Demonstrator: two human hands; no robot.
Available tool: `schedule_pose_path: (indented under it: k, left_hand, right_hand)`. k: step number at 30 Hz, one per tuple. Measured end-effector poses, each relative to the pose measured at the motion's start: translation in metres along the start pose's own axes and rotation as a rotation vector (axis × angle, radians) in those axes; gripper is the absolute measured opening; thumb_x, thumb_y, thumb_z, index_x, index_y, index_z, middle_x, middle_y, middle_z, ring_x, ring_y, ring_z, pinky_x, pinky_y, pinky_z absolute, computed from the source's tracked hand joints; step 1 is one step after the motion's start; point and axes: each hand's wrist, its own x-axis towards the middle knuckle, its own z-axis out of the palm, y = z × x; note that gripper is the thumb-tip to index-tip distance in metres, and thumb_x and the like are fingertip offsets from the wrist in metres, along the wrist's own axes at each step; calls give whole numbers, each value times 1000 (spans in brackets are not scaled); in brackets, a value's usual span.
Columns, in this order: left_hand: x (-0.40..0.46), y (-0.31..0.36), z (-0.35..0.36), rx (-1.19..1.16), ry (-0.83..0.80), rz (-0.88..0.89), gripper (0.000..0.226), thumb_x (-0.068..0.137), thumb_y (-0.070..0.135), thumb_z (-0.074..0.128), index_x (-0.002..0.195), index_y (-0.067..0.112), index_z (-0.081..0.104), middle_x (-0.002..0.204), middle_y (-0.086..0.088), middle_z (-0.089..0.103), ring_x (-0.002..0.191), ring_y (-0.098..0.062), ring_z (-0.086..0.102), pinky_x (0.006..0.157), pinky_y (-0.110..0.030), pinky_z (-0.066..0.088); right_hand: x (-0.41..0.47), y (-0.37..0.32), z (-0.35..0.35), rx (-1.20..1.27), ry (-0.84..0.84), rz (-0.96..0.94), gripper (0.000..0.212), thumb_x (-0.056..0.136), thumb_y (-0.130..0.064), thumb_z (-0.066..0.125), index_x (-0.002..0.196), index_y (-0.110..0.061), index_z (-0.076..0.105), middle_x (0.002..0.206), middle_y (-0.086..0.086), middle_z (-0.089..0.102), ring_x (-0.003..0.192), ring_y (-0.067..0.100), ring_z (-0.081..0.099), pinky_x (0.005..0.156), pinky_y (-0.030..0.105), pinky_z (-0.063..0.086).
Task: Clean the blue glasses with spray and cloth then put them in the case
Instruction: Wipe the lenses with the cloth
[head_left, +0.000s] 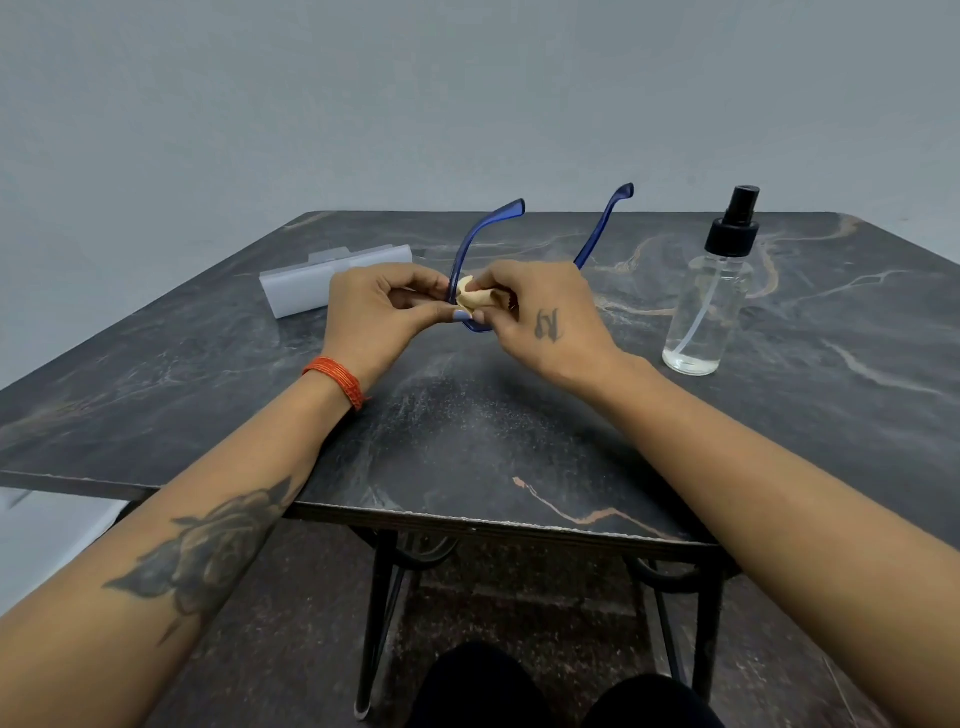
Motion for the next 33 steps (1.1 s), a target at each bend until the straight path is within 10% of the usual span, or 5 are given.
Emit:
schedule_pose_path:
  k: [11,19,28,33]
  left_hand:
    - [2,-5,-1,26,17,-7,21,65,11,80,84,14,70,82,-5,70,76,-11,68,74,-18,55]
    - [3,-7,0,14,11,0,21,65,11,80,83,14,70,78,2,68,70,1,65,71,-12,52]
    - [1,-4,0,23,14,23,24,66,10,79,86,17,69,79,1,68,72,-6,67,72,-17,55]
    - [1,-3,0,26,18,17,23,66,10,79,85,18,69,79,1,69,74,-8,67,72,-19,56]
  right_hand:
    - [-2,-3,-5,228,5,150,10,74,-18,68,66,-13,71,66,3,70,65,20,66,61,34,54]
    - [-5,-6,-6,-251,30,-20,22,86,-15,50,97,-6,68,92,13,60,84,28,54,64,27,30]
    - [1,-2,1,-14,-16,106,26,88,-12,57,112,-16,67,108,4,70,98,20,62,84,27,48]
    - [-1,-4,1,88,-50,82,23,86,-14,61,107,-17,69,101,0,71,80,7,55,65,14,37]
